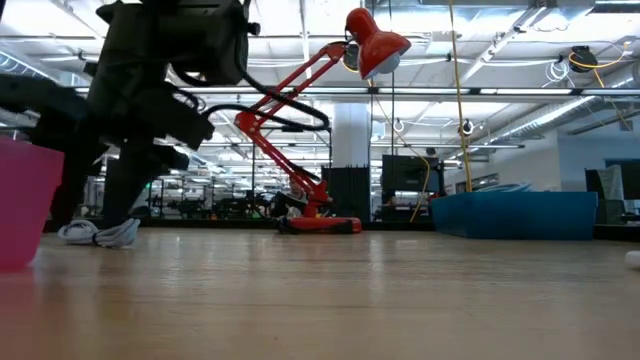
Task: Sort cables
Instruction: Put the gray charger cable into the pink bin
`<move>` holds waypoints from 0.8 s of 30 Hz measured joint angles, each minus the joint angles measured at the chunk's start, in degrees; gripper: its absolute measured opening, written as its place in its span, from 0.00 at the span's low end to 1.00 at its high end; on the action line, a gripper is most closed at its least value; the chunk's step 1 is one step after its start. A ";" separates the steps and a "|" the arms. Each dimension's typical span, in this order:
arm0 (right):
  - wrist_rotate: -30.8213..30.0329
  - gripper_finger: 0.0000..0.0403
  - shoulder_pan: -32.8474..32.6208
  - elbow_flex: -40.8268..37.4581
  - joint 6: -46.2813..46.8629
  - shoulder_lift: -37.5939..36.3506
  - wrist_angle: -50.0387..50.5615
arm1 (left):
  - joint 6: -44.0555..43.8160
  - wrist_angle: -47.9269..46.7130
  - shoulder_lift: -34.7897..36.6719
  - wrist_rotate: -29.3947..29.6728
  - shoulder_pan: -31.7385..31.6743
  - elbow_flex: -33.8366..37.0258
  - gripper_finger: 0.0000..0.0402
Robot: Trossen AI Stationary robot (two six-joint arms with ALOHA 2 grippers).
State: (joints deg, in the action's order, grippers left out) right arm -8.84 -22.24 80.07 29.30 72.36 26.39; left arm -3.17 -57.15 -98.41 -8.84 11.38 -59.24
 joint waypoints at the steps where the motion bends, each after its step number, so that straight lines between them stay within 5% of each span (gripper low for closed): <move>1: -0.36 0.42 0.00 0.00 0.02 0.00 0.02 | 1.15 0.27 -0.84 0.02 0.19 -0.02 0.62; 7: -0.44 0.42 0.15 0.00 0.04 0.00 -0.01 | 1.03 3.82 -5.17 3.11 0.68 -0.29 0.57; 15: -0.36 0.42 0.15 0.00 -0.24 0.00 -0.29 | -0.19 3.72 -6.99 4.37 -0.34 -0.26 0.06; 19: -0.24 0.42 0.15 0.00 -0.37 0.00 -0.13 | -5.40 1.38 -5.34 3.68 -2.90 -0.93 0.05; 24: -0.17 0.42 0.15 0.00 -1.49 0.00 0.02 | -10.30 -9.67 0.48 9.52 -5.87 -5.08 0.03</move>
State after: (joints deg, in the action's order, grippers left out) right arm -9.01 -22.09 80.07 27.81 72.36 26.42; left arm -13.47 -66.82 -97.93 0.68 5.51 -64.32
